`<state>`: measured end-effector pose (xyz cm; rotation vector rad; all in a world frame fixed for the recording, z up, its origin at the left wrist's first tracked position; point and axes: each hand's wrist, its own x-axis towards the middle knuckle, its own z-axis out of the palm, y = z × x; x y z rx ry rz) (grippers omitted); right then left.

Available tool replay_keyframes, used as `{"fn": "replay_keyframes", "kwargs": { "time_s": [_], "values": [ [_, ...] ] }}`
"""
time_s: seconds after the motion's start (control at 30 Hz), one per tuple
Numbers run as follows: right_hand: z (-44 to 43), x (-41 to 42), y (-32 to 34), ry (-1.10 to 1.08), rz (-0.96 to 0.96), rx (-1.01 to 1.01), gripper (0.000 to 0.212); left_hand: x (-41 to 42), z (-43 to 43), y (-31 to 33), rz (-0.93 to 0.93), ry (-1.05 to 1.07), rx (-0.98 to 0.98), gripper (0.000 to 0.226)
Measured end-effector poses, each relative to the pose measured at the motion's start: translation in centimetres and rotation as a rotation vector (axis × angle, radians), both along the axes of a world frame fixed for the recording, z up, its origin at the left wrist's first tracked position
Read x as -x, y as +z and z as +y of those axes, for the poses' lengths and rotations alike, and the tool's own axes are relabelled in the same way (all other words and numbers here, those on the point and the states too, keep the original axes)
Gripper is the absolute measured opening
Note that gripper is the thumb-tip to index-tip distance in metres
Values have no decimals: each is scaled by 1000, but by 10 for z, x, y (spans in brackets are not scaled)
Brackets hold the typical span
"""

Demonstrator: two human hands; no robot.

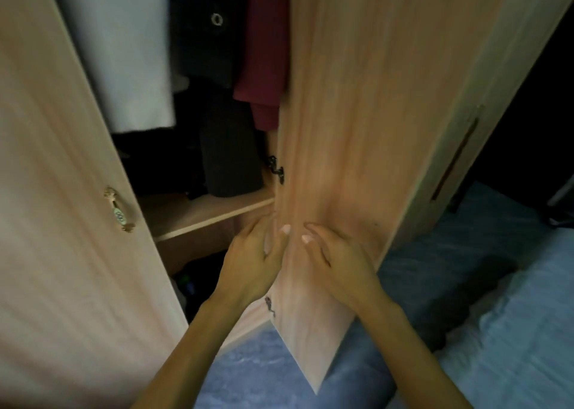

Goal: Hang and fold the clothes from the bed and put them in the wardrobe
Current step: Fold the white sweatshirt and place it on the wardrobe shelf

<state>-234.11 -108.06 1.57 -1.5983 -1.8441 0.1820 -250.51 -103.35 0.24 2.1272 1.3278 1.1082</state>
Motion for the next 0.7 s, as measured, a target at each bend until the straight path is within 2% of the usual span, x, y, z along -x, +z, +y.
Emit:
{"fn": "replay_keyframes", "kwargs": {
  "time_s": [0.1, 0.23, 0.33, 0.43, 0.53, 0.7],
  "values": [
    [-26, -58, 1, -67, -46, -66, 33, -60, -19, 2, 3, -54, 46, 63],
    [-43, -129, 7, -212, 19, -146, 41, -121, -40, 9, 20, -52, 53, 62],
    [-35, -161, 17, -261, 80, -101, 57, -147, -44, 16, 59, -34, 44, 64],
    [-15, -166, 26, -204, 75, -21, 68, -161, -40, 23, 74, -4, 31, 67],
    [12, -160, 26, -146, 94, -5, 56, -168, -32, 30, 102, 11, 10, 66],
    [33, -153, 20, -92, 234, 7, 36, -163, -20, 35, 154, 66, -3, 62]
  ]
}}
